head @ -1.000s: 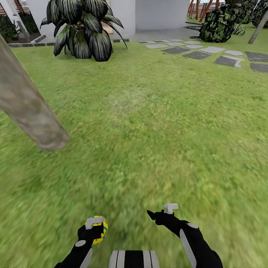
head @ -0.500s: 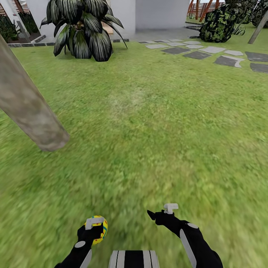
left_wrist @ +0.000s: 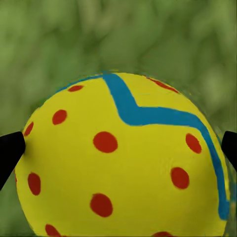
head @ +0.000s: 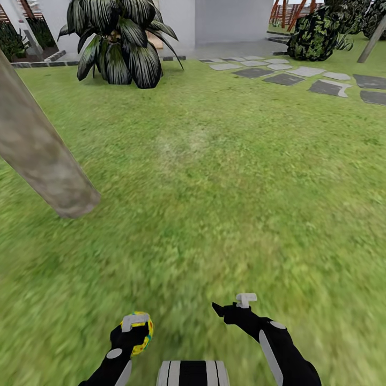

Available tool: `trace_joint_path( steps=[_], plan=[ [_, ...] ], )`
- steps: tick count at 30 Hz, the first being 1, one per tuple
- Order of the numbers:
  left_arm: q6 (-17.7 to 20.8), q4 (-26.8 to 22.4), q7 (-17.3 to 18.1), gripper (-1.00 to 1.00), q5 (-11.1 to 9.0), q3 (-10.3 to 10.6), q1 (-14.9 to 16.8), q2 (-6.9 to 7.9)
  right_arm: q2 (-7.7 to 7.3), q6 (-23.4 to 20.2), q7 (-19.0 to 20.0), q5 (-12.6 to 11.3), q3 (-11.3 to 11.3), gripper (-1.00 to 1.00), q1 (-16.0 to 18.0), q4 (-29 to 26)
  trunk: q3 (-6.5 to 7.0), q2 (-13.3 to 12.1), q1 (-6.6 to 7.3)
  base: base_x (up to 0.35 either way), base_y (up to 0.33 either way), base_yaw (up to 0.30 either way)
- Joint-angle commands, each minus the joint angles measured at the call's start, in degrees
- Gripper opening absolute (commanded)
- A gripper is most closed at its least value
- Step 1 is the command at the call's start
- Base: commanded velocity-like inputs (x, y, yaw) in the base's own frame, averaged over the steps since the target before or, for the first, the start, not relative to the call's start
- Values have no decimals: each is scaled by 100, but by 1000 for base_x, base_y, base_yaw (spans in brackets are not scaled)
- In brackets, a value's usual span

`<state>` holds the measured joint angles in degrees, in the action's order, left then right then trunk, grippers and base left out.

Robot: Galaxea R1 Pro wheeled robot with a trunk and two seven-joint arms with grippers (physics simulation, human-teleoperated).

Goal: Take the three Easter eggs out of the wicker basket on the lawn in the garden, then place them on the lawn next to a single tree (choose any tree) so that all three eggs are next to the same tree and none are left in the basket.

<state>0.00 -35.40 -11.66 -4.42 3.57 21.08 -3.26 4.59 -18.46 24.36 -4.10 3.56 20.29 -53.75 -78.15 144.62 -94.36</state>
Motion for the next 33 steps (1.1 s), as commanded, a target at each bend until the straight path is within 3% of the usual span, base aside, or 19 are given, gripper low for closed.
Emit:
trace_joint_path(
  steps=[1, 13, 33],
  plan=[
    [0, -2, -47, 100, -50, 38, 1, 5, 6, -53, 25, -42, 23, 100, 2, -8, -4, 1, 1, 0, 0, 0],
    [26, -2, 1, 100, -55, 38, 7, -5, 6, -53, 25, -39, 24, 100, 2, -8, -4, 1, 1, 0, 0, 0],
    [84, -2, -9, 100, -59, 38, 10, -22, 6, -53, 25, -47, 31, 100, 2, -11, 439, -25, 53, 0, 0, 0]
  ],
)
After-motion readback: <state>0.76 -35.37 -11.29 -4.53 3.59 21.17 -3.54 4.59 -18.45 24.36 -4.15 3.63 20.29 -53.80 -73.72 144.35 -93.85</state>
